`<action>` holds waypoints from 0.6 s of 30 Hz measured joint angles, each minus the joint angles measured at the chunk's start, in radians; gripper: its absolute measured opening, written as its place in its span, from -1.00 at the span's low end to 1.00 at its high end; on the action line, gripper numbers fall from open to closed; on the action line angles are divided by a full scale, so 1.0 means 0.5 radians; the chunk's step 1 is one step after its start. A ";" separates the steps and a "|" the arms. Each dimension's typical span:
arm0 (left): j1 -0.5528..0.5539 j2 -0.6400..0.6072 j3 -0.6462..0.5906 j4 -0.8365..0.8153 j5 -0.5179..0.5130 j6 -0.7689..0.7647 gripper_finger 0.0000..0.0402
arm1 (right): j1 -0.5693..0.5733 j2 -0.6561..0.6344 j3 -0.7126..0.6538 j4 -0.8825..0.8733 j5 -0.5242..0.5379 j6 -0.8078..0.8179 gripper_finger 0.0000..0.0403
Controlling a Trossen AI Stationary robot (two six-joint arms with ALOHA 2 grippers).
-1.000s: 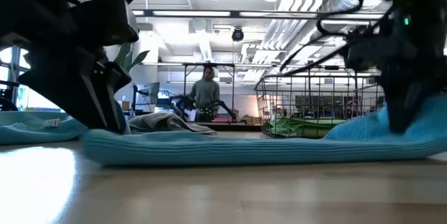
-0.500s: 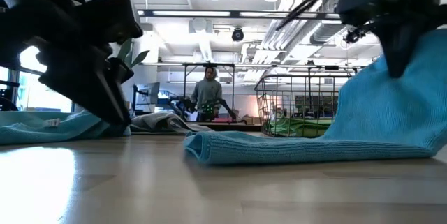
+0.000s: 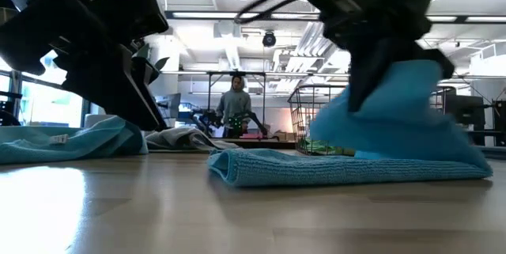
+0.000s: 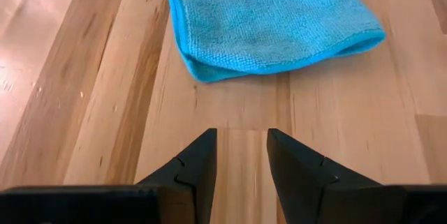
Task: Fold microfiber towels
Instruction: Fold the bottom blue microfiber towel
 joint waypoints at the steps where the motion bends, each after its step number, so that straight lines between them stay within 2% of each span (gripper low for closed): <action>1: 0.000 0.000 0.000 0.000 0.000 0.001 -0.42 | -0.006 0.013 0.000 0.061 0.002 -0.012 -1.00; 18: 0.021 -0.002 0.001 0.027 -0.107 0.300 -0.42 | -0.081 0.259 0.000 0.861 0.149 0.004 -1.00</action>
